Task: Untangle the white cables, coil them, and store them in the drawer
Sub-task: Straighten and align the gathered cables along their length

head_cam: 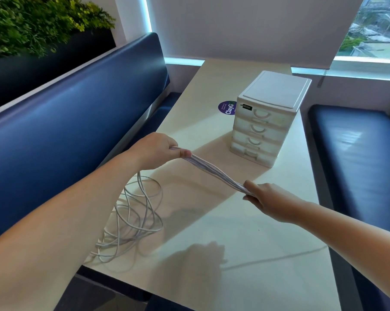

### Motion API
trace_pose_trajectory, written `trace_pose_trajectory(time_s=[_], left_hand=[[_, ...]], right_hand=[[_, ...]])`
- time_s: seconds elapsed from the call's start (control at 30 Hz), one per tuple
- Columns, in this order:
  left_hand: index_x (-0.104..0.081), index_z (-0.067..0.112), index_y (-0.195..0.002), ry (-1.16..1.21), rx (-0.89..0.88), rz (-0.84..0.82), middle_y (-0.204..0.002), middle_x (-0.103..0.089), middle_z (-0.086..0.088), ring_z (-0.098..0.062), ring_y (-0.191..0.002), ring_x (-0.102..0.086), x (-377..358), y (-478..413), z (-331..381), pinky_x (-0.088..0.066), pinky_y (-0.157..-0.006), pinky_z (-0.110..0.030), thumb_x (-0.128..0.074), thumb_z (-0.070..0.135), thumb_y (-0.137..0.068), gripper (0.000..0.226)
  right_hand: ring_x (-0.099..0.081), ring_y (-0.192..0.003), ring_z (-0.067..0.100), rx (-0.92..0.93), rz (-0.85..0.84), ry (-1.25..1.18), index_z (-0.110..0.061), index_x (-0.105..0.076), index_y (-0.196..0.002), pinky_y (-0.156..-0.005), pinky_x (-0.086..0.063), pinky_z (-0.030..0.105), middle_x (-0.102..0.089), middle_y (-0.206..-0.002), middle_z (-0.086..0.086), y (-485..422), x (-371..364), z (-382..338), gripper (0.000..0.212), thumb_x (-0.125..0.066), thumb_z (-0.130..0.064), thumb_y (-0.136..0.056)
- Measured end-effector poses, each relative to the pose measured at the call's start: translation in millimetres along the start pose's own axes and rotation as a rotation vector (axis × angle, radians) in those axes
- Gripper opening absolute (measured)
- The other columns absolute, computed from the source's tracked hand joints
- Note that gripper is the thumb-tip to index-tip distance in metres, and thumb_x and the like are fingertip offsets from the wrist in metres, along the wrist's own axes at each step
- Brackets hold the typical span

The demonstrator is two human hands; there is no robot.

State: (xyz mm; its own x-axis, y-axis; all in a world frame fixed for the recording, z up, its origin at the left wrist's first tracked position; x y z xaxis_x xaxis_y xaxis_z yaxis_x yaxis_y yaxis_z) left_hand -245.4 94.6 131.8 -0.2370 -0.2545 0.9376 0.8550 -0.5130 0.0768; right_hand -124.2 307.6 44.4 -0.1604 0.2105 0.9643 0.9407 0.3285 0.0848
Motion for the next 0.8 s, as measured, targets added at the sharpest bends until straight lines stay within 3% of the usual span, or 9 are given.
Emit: trace_pose_trajectory(time_s=[0.17,0.37,0.5,0.57,0.63,0.7,0.77,0.8], left_hand=[[-0.035,0.012,-0.060,0.018,0.012,0.020,-0.054,-0.031,-0.002,-0.016,-0.053,-0.030,5,0,-2,-0.024,-0.053,-0.034,-0.042,0.077,-0.078,0.067],[-0.034,0.012,-0.062,0.137,0.062,0.071,-0.058,-0.032,-0.004,-0.018,-0.057,-0.033,16,2,-19,-0.027,-0.057,-0.035,-0.047,0.072,-0.082,0.065],[-0.037,0.011,-0.065,0.206,0.097,0.020,-0.060,-0.032,-0.003,-0.018,-0.059,-0.032,2,2,-30,-0.026,-0.059,-0.033,-0.043,0.078,-0.075,0.068],[-0.044,0.012,-0.066,0.256,0.156,-0.063,-0.063,-0.041,-0.001,-0.018,-0.061,-0.038,-13,3,-39,-0.032,-0.062,-0.033,-0.041,0.086,-0.070,0.074],[-0.057,0.015,-0.081,0.281,0.215,-0.232,-0.078,-0.057,0.002,-0.017,-0.073,-0.052,-33,7,-44,-0.041,-0.073,-0.033,-0.043,0.090,-0.066,0.078],[-0.056,0.023,-0.115,0.194,0.234,-0.368,-0.111,-0.058,0.005,-0.016,-0.102,-0.055,-44,10,-43,-0.041,-0.091,-0.034,-0.051,0.093,-0.060,0.089],[-0.028,0.035,-0.147,0.056,0.203,-0.294,-0.149,-0.034,0.007,-0.018,-0.138,-0.034,-29,4,-27,-0.027,-0.113,-0.047,-0.063,0.086,-0.060,0.107],[-0.017,0.038,-0.151,-0.007,0.136,-0.215,-0.157,-0.022,0.011,-0.018,-0.145,-0.022,-17,0,-6,-0.018,-0.117,-0.053,-0.066,0.081,-0.062,0.110]], right_hand=[[-0.044,-0.059,0.025,-0.091,-0.047,-0.075,-0.020,-0.032,-0.084,-0.056,-0.034,0.037,-0.046,-0.063,0.000,-4,2,3,0.028,-0.041,-0.043,-0.098],[-0.043,-0.059,0.017,-0.160,-0.002,-0.217,-0.028,-0.036,-0.069,-0.057,-0.035,0.033,-0.047,-0.063,-0.002,-4,20,5,0.034,-0.038,-0.046,-0.098],[-0.045,-0.061,0.015,-0.148,0.016,-0.177,-0.025,-0.040,-0.071,-0.061,-0.039,0.034,-0.049,-0.065,-0.004,-8,42,9,0.033,-0.039,-0.044,-0.098],[-0.049,-0.065,0.016,-0.139,-0.020,-0.130,-0.027,-0.044,-0.073,-0.066,-0.043,0.035,-0.053,-0.069,-0.004,-9,52,10,0.031,-0.039,-0.045,-0.098],[-0.055,-0.074,0.021,-0.128,-0.071,-0.053,-0.024,-0.054,-0.085,-0.073,-0.049,0.038,-0.058,-0.077,-0.001,-10,61,7,0.032,-0.036,-0.048,-0.097],[-0.056,-0.076,0.022,-0.124,-0.117,0.033,-0.019,-0.057,-0.092,-0.075,-0.048,0.039,-0.059,-0.080,0.000,-11,70,2,0.038,-0.035,-0.049,-0.098],[-0.052,-0.069,0.020,-0.110,-0.145,0.098,-0.020,-0.052,-0.083,-0.069,-0.045,0.036,-0.055,-0.074,-0.001,-13,81,-8,0.037,-0.035,-0.049,-0.098],[-0.049,-0.065,0.018,-0.105,-0.152,0.119,-0.023,-0.049,-0.076,-0.066,-0.043,0.035,-0.053,-0.072,-0.002,-15,87,-15,0.036,-0.035,-0.048,-0.099]])
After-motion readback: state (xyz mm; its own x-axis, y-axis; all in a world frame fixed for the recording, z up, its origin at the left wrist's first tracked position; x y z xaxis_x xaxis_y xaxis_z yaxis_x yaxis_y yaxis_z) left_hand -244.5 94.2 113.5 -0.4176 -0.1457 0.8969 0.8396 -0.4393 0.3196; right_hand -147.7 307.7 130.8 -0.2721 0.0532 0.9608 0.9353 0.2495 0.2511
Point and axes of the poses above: each hand's wrist, its own y-axis away from the middle knuckle, its own x-axis out of the back of the hand, z = x × y, the point moved 10 cm from there along -y, towards the middle knuckle
